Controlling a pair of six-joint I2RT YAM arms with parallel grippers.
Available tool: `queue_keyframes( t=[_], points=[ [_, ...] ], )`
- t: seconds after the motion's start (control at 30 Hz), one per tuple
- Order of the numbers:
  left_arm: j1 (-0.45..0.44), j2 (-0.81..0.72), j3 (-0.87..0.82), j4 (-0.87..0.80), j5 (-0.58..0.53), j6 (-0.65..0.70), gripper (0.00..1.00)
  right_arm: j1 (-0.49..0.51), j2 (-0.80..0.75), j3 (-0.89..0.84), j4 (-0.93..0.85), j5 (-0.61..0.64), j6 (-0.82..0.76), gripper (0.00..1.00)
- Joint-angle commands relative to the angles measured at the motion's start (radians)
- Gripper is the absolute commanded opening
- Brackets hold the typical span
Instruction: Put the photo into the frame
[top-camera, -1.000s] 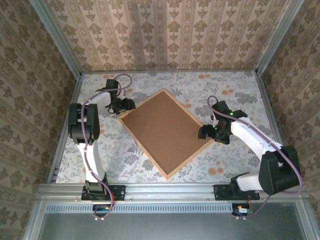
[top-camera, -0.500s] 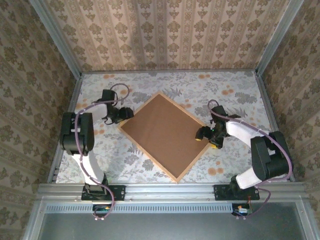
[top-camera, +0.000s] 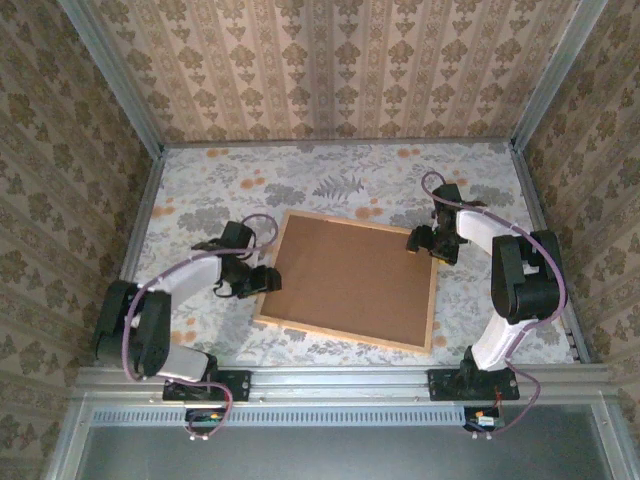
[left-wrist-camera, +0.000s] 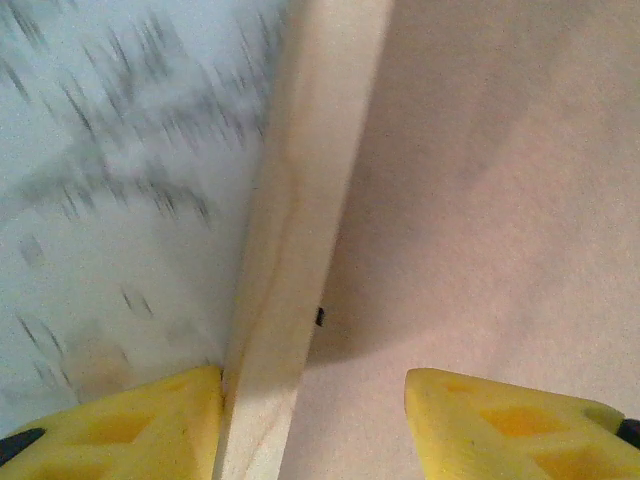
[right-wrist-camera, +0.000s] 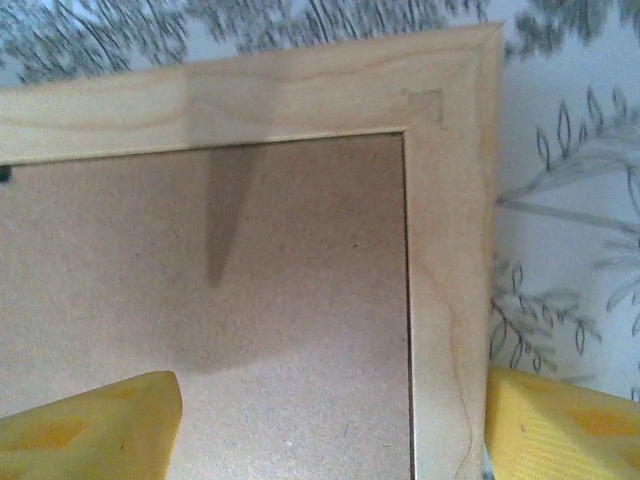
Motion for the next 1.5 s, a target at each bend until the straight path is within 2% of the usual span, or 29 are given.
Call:
queue_keyframes(
  t=[0.0,0.17,0.27,0.37,0.43,0.57,0.67,0.9,1.1,1.27,1.33,1.4,1.47],
  points=[
    [-0.007,-0.089,-0.030,-0.081,-0.022,-0.009,0.64,-0.008,0.034,0.061,-0.008,0.022,-0.057,0.77],
    [-0.018,-0.140,-0.008,-0.126,-0.137,-0.003,0.71,-0.012,0.008,0.065,-0.025,0.046,-0.075,0.78],
    [-0.052,-0.175,-0.023,-0.127,-0.155,-0.016,0.78,-0.012,-0.031,0.057,-0.047,0.060,-0.089,0.78],
    [-0.058,-0.176,-0.007,-0.112,-0.177,-0.019,0.79,-0.012,-0.055,0.033,-0.048,0.028,-0.079,0.78],
    [-0.040,-0.139,0.021,-0.078,-0.175,-0.005,0.76,-0.012,-0.068,0.019,-0.060,-0.006,-0.070,0.78],
    [0.041,0.019,0.108,-0.026,-0.042,0.047,0.61,-0.012,-0.137,-0.015,-0.107,-0.015,-0.083,0.76],
    [0.053,0.093,0.151,-0.023,0.000,0.073,0.51,-0.013,-0.195,-0.038,-0.163,-0.046,-0.099,0.74],
    [0.070,0.136,0.137,-0.088,-0.015,0.114,0.34,-0.013,-0.223,-0.077,-0.188,-0.108,-0.099,0.67],
    [0.072,0.103,0.133,-0.081,-0.005,0.088,0.32,-0.013,-0.254,-0.161,-0.221,-0.092,-0.053,0.60],
    [0.073,0.112,0.129,-0.049,-0.005,0.064,0.31,-0.013,-0.329,-0.221,-0.262,-0.105,-0.026,0.49],
    [0.070,0.123,0.136,-0.016,0.001,0.042,0.30,-0.012,-0.350,-0.242,-0.277,-0.093,-0.006,0.48],
    [0.063,0.151,0.159,0.025,0.010,0.036,0.33,-0.019,-0.402,-0.243,-0.263,-0.057,0.014,0.48],
    [0.053,0.194,0.202,0.038,-0.012,0.043,0.39,-0.043,-0.401,-0.221,-0.233,-0.064,0.015,0.48]
  ],
)
